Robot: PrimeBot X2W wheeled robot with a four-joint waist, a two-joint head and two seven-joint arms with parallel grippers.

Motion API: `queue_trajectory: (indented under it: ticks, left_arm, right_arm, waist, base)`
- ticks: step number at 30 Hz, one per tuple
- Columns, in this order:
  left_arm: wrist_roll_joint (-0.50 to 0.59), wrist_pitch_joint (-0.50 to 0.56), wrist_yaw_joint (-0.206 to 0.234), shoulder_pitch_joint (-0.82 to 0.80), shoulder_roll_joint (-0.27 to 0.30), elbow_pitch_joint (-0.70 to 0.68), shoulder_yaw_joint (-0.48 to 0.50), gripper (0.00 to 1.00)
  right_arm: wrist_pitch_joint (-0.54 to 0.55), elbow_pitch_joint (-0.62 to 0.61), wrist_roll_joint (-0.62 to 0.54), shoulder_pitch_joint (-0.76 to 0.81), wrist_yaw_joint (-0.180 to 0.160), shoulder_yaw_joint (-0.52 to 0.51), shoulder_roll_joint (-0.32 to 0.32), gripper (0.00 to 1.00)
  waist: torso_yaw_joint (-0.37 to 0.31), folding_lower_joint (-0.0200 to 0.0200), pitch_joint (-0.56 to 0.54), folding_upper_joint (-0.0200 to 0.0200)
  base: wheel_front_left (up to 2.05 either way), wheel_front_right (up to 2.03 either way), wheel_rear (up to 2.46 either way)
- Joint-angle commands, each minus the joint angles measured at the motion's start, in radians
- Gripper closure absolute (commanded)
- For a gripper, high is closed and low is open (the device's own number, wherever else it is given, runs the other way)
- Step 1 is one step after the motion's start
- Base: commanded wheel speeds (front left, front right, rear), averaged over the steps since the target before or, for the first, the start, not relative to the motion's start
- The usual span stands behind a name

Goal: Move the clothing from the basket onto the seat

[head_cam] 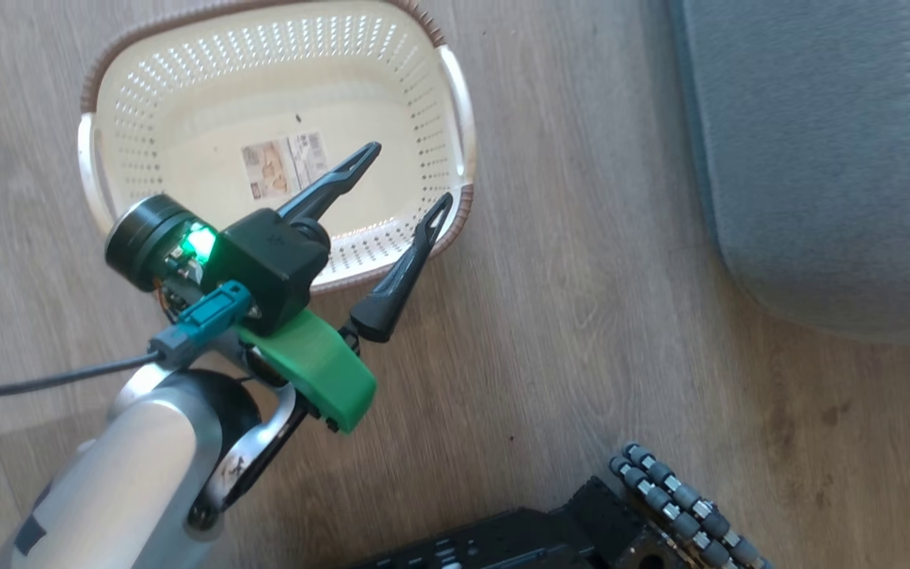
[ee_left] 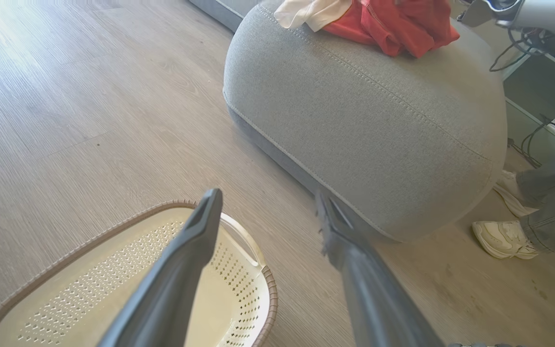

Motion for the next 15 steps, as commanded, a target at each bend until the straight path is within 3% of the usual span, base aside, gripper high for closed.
queue_trajectory:
  ticks: [1, 8, 10, 15]
  left_arm:
    - [-0.001, -0.001, 0.005, -0.003, 0.011, -0.034, 0.028, 0.0]
    - [-0.025, -0.057, 0.003, -0.01, -0.017, 0.025, 0.038, 0.0]
    - [-0.03, -0.071, 0.004, -0.007, -0.022, 0.04, 0.041, 0.0]
    - [-0.055, -0.14, 0.007, 0.022, -0.045, 0.123, 0.053, 0.0]
  right_arm:
    - [-0.02, -0.029, 0.007, 0.017, 0.0, 0.065, -0.005, 0.0]
    - [-0.073, -0.154, 0.126, 0.197, 0.0, 0.31, 0.018, 0.0]
    - [-0.076, -0.188, 0.148, 0.238, 0.0, 0.34, 0.023, 0.0]
    - [-0.083, -0.412, 0.201, 0.48, 0.0, 0.464, 0.043, 0.0]
  waist:
    - [-0.016, 0.0, -0.026, 0.0]
    - [-0.011, 0.0, -0.124, 0.0]
    - [-0.005, 0.0, -0.145, 0.0]
    - [0.048, 0.0, -0.251, 0.0]
  base:
    - [0.0, 0.0, 0.0]
    - [0.0, 0.0, 0.0]
    - [0.0, 0.0, 0.0]
    - [0.0, 0.0, 0.0]
